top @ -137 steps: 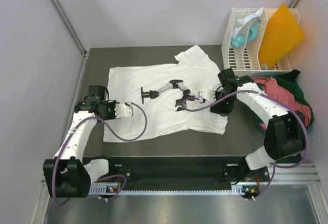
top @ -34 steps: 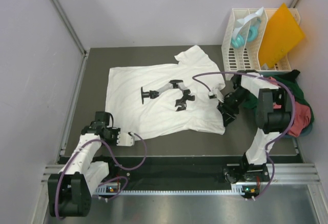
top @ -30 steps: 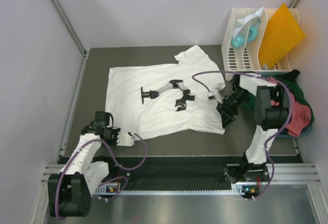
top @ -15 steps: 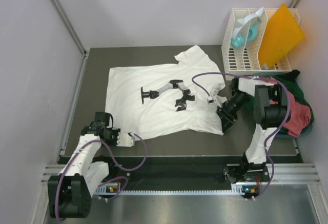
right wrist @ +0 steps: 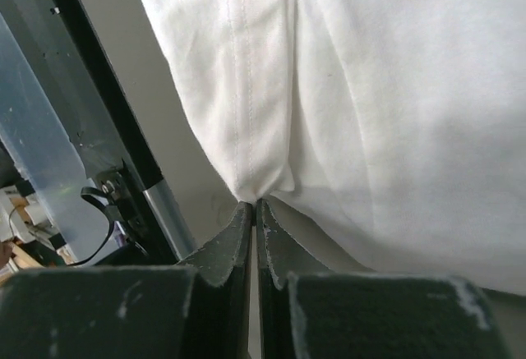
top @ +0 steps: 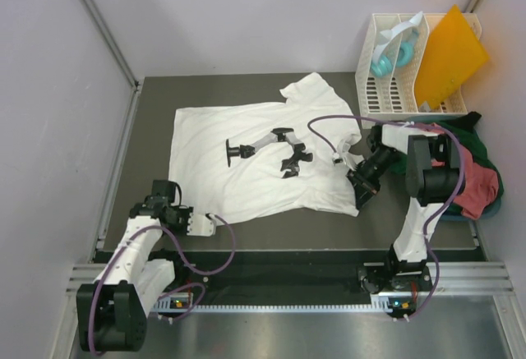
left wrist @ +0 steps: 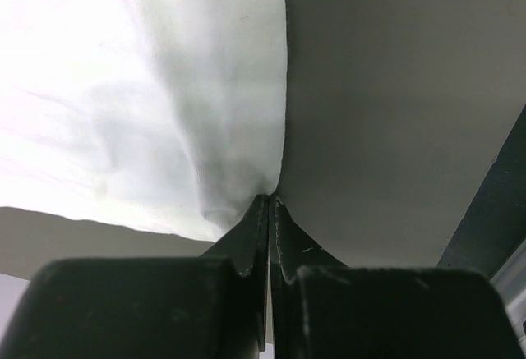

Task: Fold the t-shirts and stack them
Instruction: Grap the side of the flattened tshirt closest away from the robot with both arms

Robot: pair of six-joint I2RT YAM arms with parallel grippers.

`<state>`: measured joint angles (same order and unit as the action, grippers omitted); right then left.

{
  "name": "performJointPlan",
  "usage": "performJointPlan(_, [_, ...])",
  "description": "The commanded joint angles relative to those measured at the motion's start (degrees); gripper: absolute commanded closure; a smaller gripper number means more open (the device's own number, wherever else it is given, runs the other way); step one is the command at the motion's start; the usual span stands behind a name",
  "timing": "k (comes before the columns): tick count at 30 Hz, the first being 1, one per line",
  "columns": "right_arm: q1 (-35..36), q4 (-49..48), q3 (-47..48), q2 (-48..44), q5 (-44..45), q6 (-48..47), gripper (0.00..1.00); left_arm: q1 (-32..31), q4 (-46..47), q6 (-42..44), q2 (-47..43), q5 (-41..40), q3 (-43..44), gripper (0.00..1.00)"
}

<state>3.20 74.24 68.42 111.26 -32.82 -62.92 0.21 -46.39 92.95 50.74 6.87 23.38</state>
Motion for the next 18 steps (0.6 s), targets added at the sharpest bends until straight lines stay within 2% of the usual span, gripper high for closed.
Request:
performJointPlan(1, [0.40,-2.16,3.55,-3.49,0.91,1.13,1.00,-0.03,-1.16,0.48,-1.26,1.39,1.23,1.00])
performJointPlan(5, [1.45,-2.96,8.37,-8.25,5.56,2.01,1.00,-0.03,0.51,-1.80,-1.35,-0.63,2.90,1.00])
performJointPlan(11, [2.95,-3.22,16.64,-15.54,12.68,1.57,1.00,0.06,0.42,-5.84,0.41,-0.28,9.93,1.00])
performJointPlan(18, [5.50,-8.39,15.61,-23.10,20.68,-2.47,1.00,0.06,2.09,-5.85,2.16,-0.37,15.91,1.00])
